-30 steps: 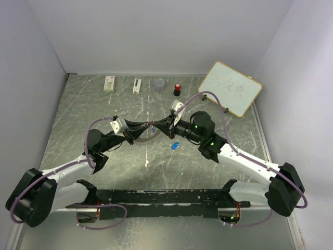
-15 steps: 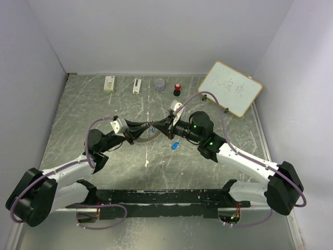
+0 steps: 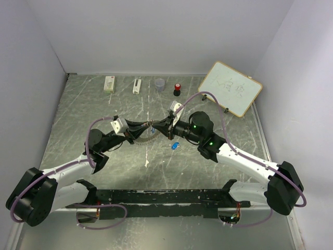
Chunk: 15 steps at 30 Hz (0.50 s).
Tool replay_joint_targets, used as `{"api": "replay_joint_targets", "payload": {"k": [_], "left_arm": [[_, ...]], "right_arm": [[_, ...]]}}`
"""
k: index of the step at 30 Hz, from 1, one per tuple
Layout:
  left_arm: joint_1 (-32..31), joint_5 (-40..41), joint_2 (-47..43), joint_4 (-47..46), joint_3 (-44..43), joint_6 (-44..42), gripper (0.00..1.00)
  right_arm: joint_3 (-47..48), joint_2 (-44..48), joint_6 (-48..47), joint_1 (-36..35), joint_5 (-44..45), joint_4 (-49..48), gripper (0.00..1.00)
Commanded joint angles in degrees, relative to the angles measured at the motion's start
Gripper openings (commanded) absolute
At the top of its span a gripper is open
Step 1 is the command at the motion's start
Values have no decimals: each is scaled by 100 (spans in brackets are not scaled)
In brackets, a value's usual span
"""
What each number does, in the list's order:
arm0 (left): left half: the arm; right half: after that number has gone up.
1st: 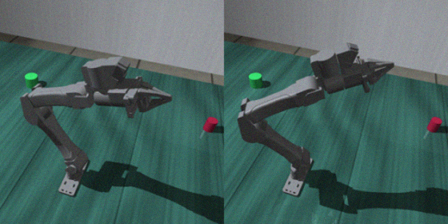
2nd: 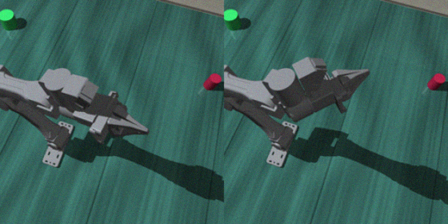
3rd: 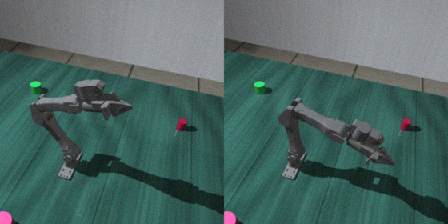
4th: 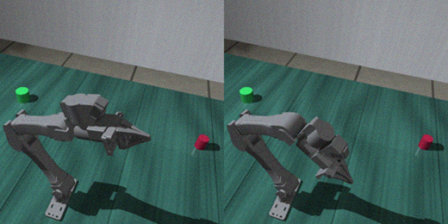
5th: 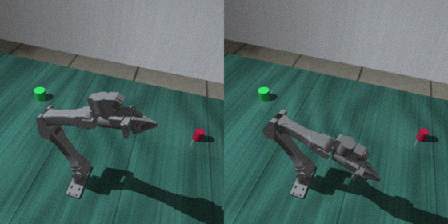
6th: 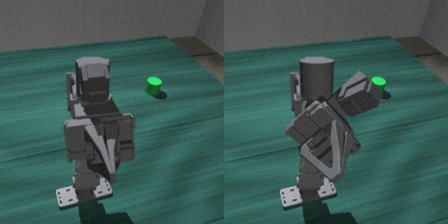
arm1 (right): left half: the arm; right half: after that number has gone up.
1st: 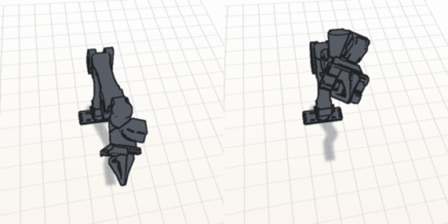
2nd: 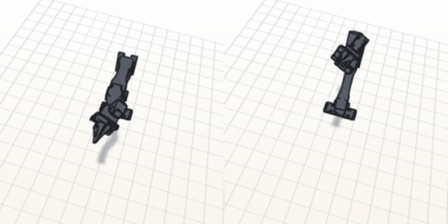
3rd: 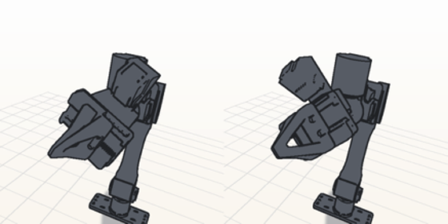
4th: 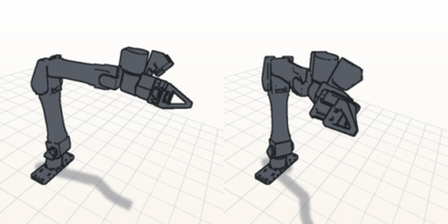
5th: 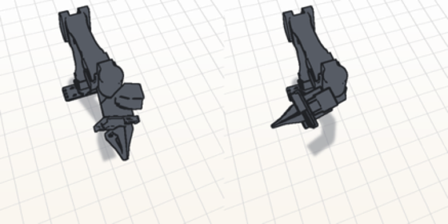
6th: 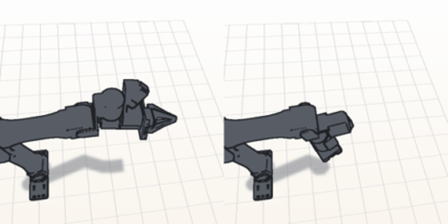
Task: Put the keys on the keyring
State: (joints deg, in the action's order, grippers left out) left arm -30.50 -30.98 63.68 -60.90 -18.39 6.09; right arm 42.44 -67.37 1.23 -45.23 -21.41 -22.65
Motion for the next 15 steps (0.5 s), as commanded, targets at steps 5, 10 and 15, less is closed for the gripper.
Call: {"api": "replay_joint_targets", "payload": {"k": [5, 10, 15], "left_arm": [[-85, 173, 45, -125, -250, -181, 7], [-120, 244, 68, -118, -240, -241, 7], [-198, 401, 59, 7, -258, -396, 7]], "right_arm": [[177, 75, 37, -59, -89, -81, 0], [201, 48, 74, -73, -100, -73, 0], [226, 0, 129, -70, -100, -65, 0]]}}
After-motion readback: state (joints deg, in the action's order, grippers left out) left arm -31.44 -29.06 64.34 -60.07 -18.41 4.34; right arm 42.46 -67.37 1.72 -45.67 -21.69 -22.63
